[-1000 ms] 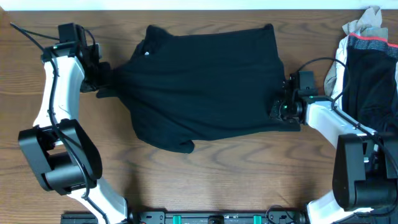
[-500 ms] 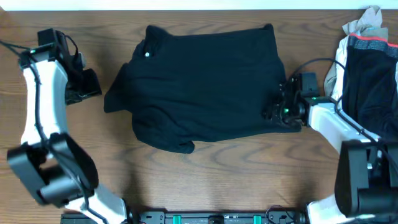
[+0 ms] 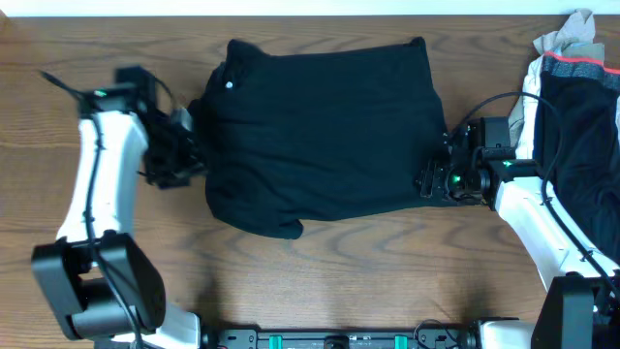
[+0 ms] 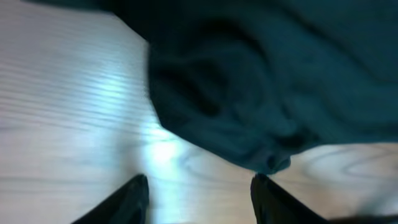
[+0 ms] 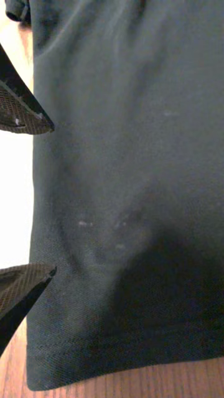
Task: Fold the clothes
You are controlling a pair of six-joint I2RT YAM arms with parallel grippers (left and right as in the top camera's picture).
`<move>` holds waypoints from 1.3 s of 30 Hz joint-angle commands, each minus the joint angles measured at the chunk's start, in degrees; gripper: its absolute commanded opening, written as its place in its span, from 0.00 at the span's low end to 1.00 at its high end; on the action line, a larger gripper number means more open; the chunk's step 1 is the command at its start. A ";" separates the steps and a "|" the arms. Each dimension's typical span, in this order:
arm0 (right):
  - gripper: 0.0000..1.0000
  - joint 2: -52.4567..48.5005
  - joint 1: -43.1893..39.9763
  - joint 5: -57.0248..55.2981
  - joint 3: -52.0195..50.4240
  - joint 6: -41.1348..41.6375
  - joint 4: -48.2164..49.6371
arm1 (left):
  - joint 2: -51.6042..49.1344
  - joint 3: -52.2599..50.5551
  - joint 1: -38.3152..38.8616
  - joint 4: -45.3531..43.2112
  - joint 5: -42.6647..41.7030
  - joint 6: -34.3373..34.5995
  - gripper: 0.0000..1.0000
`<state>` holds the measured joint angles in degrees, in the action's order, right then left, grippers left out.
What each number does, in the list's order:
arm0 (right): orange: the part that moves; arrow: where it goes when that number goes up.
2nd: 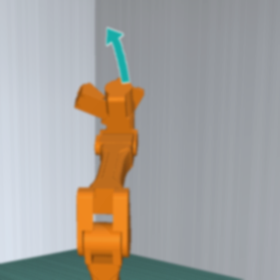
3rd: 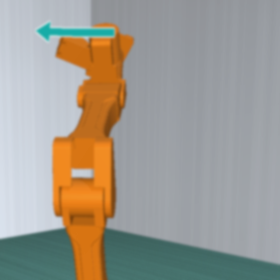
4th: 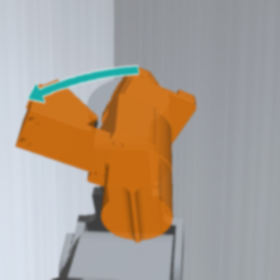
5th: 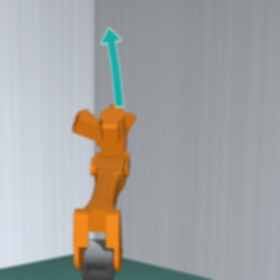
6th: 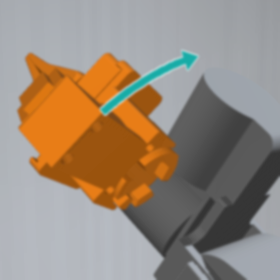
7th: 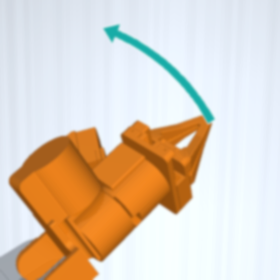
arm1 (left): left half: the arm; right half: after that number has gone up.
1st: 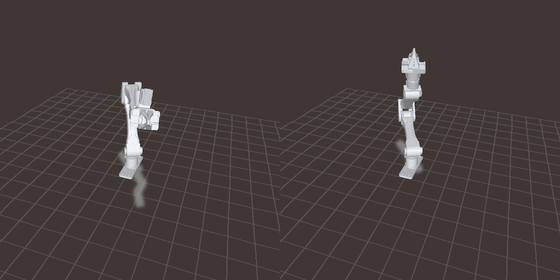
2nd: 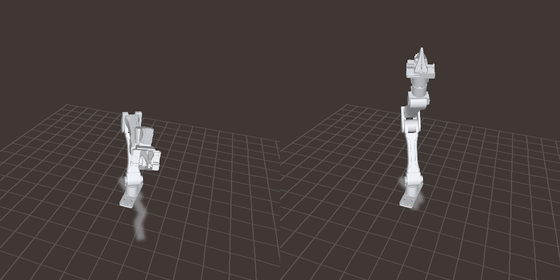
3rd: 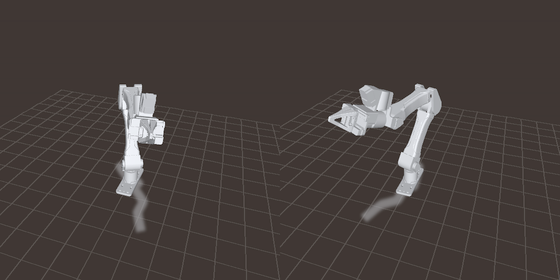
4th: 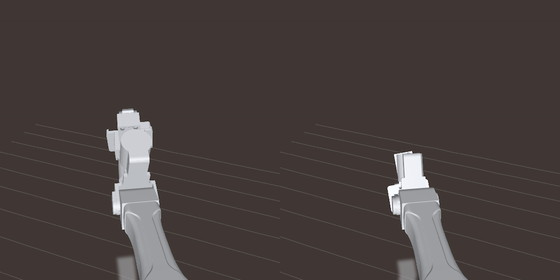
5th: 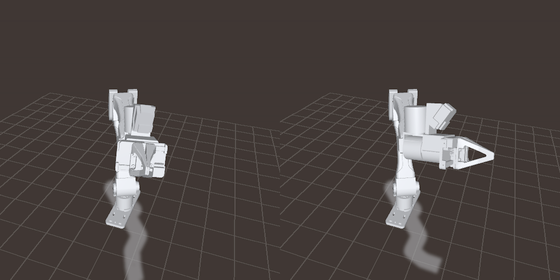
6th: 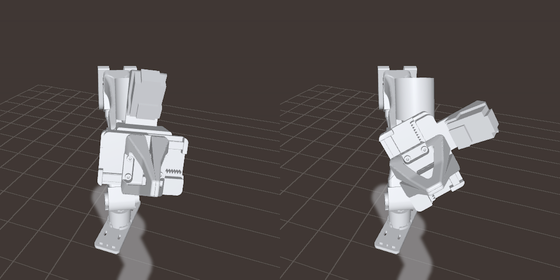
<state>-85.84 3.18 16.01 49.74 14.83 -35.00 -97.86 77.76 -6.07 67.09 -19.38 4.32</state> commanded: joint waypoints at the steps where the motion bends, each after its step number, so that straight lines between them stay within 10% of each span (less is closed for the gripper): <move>1: 0.65 -0.09 -0.66 -0.13 -0.02 -0.74 -0.07 | -0.66 -6.75 3.56 -4.48 -3.37 6.36 0.56; 16: 0.66 -0.09 -0.66 -0.13 -0.02 -0.72 0.28 | -1.92 -23.32 11.23 -26.05 -3.39 14.01 0.59; 24: 0.66 -0.09 -0.66 -0.11 -0.02 -0.46 0.39 | -2.16 -25.05 11.26 -24.13 -2.01 14.01 0.06; 36: 0.66 -0.09 -0.66 -0.11 -0.02 -0.09 -0.13 | 3.69 -24.92 11.26 -14.45 -2.91 14.16 0.07; 39: 0.67 -0.09 -0.66 -0.13 -0.02 -0.09 0.00 | 7.78 -24.94 11.32 -14.64 -2.84 13.03 0.38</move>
<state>-85.84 3.18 15.90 49.74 14.83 -34.96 -94.70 52.88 5.08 52.42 -22.20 18.68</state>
